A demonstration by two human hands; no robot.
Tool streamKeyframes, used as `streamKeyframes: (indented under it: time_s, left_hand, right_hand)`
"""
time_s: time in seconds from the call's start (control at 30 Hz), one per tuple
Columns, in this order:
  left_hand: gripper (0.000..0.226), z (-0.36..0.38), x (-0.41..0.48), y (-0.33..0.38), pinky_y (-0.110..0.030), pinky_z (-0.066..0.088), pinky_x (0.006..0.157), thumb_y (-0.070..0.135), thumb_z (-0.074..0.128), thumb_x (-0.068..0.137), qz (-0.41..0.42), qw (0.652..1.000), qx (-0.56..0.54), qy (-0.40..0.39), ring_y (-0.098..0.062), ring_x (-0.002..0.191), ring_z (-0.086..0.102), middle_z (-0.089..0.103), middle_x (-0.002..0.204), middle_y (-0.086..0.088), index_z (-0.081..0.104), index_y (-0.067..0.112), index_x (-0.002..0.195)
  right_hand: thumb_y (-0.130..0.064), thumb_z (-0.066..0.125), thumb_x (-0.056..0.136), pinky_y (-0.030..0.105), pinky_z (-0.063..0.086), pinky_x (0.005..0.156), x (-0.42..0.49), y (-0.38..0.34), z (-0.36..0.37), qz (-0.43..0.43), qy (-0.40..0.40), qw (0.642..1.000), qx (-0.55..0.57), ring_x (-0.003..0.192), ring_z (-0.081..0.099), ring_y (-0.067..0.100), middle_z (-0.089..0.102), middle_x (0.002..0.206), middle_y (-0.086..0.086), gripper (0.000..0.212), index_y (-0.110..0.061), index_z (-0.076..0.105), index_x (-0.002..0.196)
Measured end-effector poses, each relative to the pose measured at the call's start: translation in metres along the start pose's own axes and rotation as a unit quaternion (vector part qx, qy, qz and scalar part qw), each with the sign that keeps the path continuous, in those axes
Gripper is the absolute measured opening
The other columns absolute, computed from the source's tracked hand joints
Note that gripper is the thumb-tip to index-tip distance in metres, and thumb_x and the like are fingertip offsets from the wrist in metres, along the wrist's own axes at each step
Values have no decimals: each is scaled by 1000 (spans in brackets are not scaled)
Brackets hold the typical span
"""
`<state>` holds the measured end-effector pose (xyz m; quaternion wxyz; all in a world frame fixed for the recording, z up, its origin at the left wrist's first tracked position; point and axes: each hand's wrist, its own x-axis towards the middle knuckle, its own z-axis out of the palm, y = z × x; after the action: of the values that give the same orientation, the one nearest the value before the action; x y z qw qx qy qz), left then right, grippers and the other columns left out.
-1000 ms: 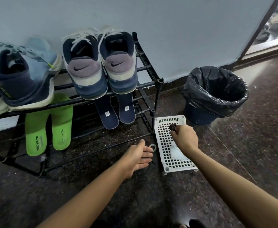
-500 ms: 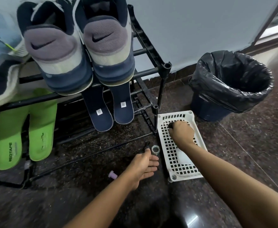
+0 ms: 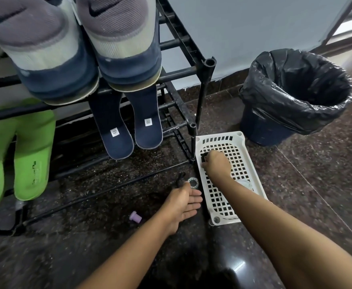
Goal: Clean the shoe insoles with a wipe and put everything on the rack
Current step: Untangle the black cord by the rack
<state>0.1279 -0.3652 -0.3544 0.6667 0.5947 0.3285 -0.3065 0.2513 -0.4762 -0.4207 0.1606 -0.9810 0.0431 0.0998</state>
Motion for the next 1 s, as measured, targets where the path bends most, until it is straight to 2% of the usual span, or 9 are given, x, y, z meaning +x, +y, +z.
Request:
streamKeyframes:
  time_s: [0.17,0.33,0.43,0.53,0.6,0.7,0.77,0.9,1.0]
  left_hand:
    - [48,-5,-3,-2,-32,49,93,40,26,107,-2,1000,-12,11,-20,104,61,66,118,-11,64,11,101]
    - [46,-23,-10,-4,-33,50,94,39,29,107,-6,998,-44,47,-22,105,62,67,117,-11,64,10,100]
    - [42,-35,-13,-4,-34,50,92,37,31,107,-8,994,-71,80,-23,105,61,65,118,-13,63,9,100]
    - [41,-43,-14,-8,-34,49,90,35,32,107,-9,990,-91,111,-22,104,58,62,123,-14,60,6,112]
    - [42,-47,-15,-12,-34,48,90,34,32,107,-11,987,-101,127,-22,104,57,60,126,-16,57,3,121]
    - [42,-53,-19,-17,-34,49,89,33,33,107,-16,985,-105,136,-22,104,57,59,128,-16,56,2,124]
    - [43,-57,-21,-20,-34,49,88,33,34,107,-20,985,-104,137,-22,105,57,60,127,-16,56,2,125]
    - [38,-65,-25,-26,-34,49,88,32,35,106,-26,985,-99,136,-22,105,57,60,117,-12,58,5,118]
    - [33,-73,-30,-28,-33,48,86,32,36,106,-31,986,-96,133,-22,104,57,60,114,-10,58,7,111]
  right_hand:
    - [-14,62,85,31,52,63,7,11,-1,22,5,989,148,68,64,26,68,73,10,14,-5,67,75]
    - [-17,50,92,23,37,66,-10,18,-32,23,146,955,258,73,58,17,62,78,0,17,-7,64,88]
    - [-14,50,93,21,37,64,-39,5,-44,-64,185,937,290,71,54,11,61,82,-3,12,-9,61,95]
    - [-10,51,91,25,42,66,-69,-12,-23,-211,91,948,219,75,55,15,60,87,2,7,-10,57,95]
    - [-10,53,90,32,45,74,-84,-21,1,-250,-15,962,106,90,58,25,58,103,11,15,-7,53,105]
    - [-22,61,88,39,44,94,-100,-32,33,-198,-155,968,-13,118,47,35,45,128,20,51,-1,38,128]
    - [-32,64,87,41,41,98,-103,-37,44,-131,-199,971,-27,124,41,37,39,134,21,66,0,31,133]
    - [-37,62,87,41,43,95,-102,-41,57,-59,-187,980,-42,123,44,35,39,135,19,65,-1,30,130]
    - [-28,52,94,39,44,94,-104,-42,63,-46,-188,980,-54,120,49,34,44,133,18,50,0,32,131]
